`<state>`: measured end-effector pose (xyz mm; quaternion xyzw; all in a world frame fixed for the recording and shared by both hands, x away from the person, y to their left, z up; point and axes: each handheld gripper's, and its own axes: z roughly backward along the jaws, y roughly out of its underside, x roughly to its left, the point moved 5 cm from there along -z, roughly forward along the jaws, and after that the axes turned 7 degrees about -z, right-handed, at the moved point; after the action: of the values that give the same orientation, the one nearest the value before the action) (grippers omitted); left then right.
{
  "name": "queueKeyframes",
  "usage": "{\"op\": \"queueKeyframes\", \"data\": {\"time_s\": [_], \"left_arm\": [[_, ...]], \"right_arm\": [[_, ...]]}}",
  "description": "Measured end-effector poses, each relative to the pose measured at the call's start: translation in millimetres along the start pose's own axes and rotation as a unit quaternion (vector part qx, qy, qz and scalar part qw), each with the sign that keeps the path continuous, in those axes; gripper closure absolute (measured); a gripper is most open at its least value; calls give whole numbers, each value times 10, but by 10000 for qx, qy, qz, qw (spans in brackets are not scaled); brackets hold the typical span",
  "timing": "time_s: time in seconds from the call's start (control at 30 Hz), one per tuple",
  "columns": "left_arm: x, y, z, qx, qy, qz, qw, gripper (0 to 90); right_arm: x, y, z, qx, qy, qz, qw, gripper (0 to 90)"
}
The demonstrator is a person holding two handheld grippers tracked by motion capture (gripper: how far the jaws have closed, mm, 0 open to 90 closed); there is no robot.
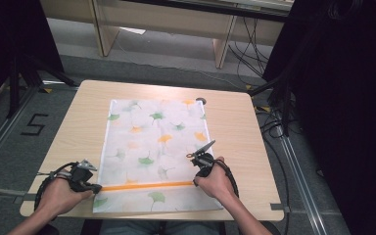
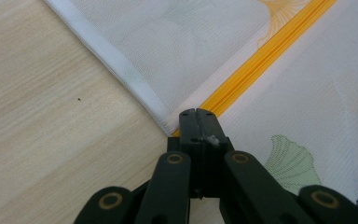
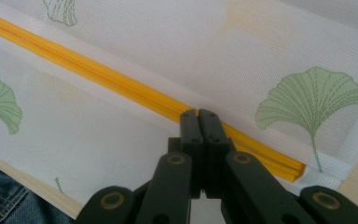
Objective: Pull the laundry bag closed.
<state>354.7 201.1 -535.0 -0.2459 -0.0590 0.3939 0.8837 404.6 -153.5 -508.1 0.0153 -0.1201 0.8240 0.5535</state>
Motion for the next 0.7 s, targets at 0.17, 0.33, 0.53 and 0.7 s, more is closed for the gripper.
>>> {"op": "queueKeyframes", "data": {"time_s": [0.17,0.33,0.53,0.7], "left_arm": [[0,0,-1,-2,-4,2,10000,900],[-1,-1,-2,-2,-4,-2,10000,900],[-1,-1,-1,-5,-9,-9,10000,900],[0,-2,1,-6,-21,-29,10000,900]], "right_arm": [[18,9,0,20,-18,-208,9998,900],[16,11,10,-2,-60,-303,9995,900],[-13,7,23,-19,-39,-291,9996,900],[-51,25,32,48,2,-189,9998,900]]}}
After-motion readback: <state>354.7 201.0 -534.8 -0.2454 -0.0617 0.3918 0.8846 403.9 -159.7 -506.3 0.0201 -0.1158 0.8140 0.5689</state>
